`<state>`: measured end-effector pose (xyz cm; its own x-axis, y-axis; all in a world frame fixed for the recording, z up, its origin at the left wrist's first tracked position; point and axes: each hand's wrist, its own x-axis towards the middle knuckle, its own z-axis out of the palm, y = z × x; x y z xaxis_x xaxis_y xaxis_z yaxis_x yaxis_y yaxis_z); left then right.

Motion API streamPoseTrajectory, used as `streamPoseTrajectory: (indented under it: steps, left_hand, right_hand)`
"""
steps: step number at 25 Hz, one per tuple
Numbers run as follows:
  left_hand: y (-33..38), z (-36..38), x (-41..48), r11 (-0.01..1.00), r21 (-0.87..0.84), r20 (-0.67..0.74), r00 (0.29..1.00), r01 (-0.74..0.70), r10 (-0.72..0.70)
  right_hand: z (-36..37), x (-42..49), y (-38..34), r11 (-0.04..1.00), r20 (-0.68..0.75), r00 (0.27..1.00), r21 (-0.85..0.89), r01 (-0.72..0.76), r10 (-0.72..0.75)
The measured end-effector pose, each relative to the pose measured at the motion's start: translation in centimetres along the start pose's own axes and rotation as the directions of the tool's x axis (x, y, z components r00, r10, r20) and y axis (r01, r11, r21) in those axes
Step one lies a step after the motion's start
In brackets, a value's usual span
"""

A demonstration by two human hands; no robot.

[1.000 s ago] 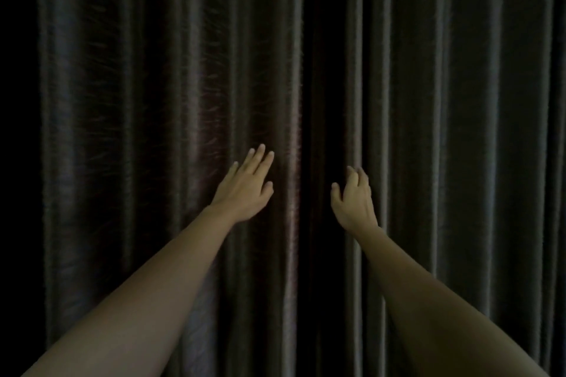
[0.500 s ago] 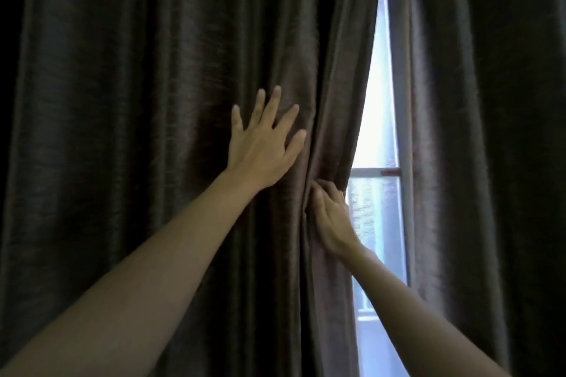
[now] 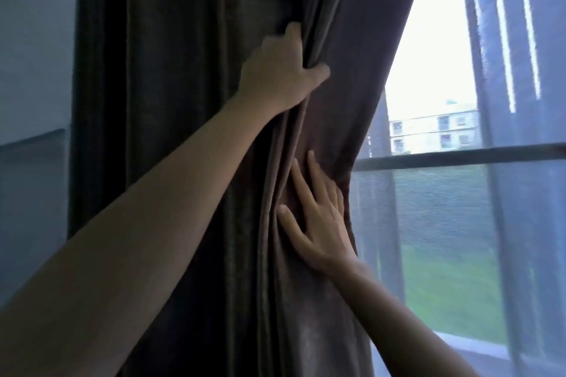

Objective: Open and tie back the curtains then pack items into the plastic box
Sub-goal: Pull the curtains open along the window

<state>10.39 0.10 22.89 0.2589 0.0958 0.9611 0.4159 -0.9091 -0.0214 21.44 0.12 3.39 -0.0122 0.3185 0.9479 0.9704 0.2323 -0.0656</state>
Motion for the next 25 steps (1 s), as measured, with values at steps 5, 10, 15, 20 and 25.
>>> streamPoseTrajectory:
  steps: [5,10,15,20,25]
  left_hand:
    - [-7.3,-1.4,-0.3,0.896,0.438,-0.264,0.963,0.077,0.046]
    - [-16.7,-3.0,-0.6,0.921,0.311,-0.357,0.927,0.234,-0.114]
    - [-28.5,-5.4,-1.1,0.843,0.101,-0.258,0.832,0.528,-0.490]
    - [-36.9,-5.7,-2.3,0.774,-0.248,-0.048,0.790,0.583,-0.611]
    - [-41.0,-5.9,-1.7,0.823,-0.097,-0.040,0.825,0.559,-0.564]
  right_hand:
    - [6.3,2.6,-2.8,0.990,0.060,0.996,0.133,0.051,-0.059]
    - [13.5,6.0,-6.0,0.970,0.102,0.992,0.241,0.047,-0.073]
    - [22.2,9.3,-9.3,0.957,0.194,0.973,0.283,0.066,-0.124]
    - [29.9,11.6,-12.0,0.937,0.201,0.971,0.343,0.056,-0.132]
    - [35.4,14.7,-13.6,0.922,0.296,0.946,0.387,0.008,-0.132]
